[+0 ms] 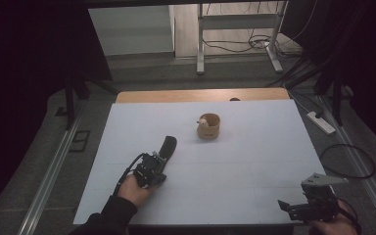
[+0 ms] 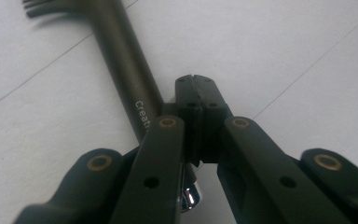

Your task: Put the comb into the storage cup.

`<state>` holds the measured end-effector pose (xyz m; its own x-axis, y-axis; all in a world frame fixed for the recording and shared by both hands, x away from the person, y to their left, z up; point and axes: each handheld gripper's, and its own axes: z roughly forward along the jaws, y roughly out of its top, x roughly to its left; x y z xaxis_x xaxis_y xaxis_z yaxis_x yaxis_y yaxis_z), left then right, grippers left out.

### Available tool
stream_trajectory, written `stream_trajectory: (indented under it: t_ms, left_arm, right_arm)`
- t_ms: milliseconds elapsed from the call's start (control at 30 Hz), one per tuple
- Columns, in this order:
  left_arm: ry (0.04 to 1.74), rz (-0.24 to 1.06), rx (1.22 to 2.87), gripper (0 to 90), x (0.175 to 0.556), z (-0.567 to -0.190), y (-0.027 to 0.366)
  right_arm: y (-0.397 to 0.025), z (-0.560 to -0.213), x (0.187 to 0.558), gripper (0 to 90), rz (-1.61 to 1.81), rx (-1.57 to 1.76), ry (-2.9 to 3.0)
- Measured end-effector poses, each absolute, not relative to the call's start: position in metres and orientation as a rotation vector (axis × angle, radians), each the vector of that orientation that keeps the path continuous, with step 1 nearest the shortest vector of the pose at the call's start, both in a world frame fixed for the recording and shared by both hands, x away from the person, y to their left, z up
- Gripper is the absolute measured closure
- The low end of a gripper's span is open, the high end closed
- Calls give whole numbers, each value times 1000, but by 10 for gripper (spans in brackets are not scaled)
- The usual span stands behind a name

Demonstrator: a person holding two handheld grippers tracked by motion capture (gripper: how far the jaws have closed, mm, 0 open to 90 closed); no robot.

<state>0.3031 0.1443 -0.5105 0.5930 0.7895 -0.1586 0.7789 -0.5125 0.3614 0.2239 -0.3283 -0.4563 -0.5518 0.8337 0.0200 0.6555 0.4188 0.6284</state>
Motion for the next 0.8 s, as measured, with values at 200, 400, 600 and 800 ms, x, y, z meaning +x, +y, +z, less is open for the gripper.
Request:
stream_trajectory:
  t_ms: [200,400,600,800]
  left_arm:
    - [1287,47,2415,888,304,-510,151]
    - [1321,58,2397,887,305,-511,159]
    - [1297,72,2375,854,303,-504,157]
    - [1266,110,2326,767,300,-490,156]
  right_arm:
    - [-328,-456,224,11,854,1290,2383]
    - [-328,-456,224,12,853,1289,2384]
    - [-328,-456,224,12,852,1290,2384]
    - [-328,-457,224,12,852,1292,2384]
